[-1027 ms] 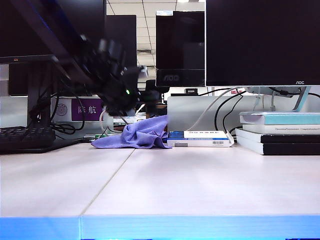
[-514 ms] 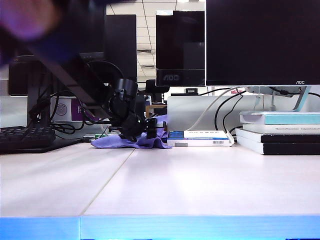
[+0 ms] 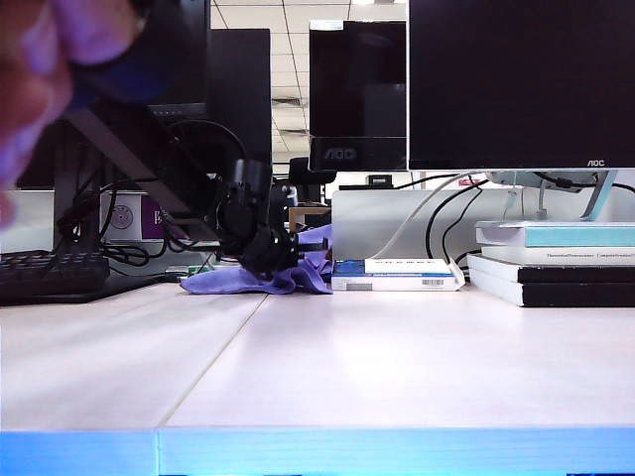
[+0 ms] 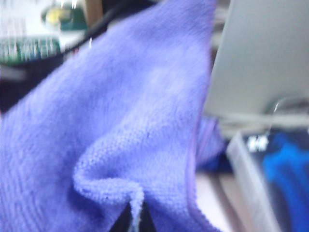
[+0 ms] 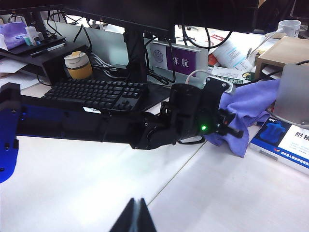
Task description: Wipe the table from front to back using the rag.
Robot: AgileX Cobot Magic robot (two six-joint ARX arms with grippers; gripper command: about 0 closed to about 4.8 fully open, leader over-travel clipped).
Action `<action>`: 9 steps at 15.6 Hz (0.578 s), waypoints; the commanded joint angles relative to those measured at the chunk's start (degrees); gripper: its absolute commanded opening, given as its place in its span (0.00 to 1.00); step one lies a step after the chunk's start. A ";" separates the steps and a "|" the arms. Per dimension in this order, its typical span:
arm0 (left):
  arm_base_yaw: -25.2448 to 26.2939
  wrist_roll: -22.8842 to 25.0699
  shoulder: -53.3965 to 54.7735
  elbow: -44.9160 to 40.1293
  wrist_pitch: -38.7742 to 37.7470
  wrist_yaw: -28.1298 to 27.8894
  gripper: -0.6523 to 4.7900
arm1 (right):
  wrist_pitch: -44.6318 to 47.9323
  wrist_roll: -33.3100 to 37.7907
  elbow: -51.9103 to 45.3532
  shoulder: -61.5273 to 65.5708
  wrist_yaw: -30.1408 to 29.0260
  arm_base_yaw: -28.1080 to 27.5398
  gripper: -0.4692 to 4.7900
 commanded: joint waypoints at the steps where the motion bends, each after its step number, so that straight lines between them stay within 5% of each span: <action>1: 0.02 0.04 -0.09 2.03 0.63 0.35 0.11 | 0.57 -0.15 0.31 -0.04 -0.28 0.11 0.09; 5: 0.02 0.09 -0.09 2.03 -1.92 1.46 0.11 | 0.57 -0.15 0.31 -0.02 -0.28 0.15 0.09; 9: -1.01 6.58 -2.21 5.70 -2.82 1.49 0.11 | 0.55 -0.20 0.28 0.02 -0.26 0.15 0.09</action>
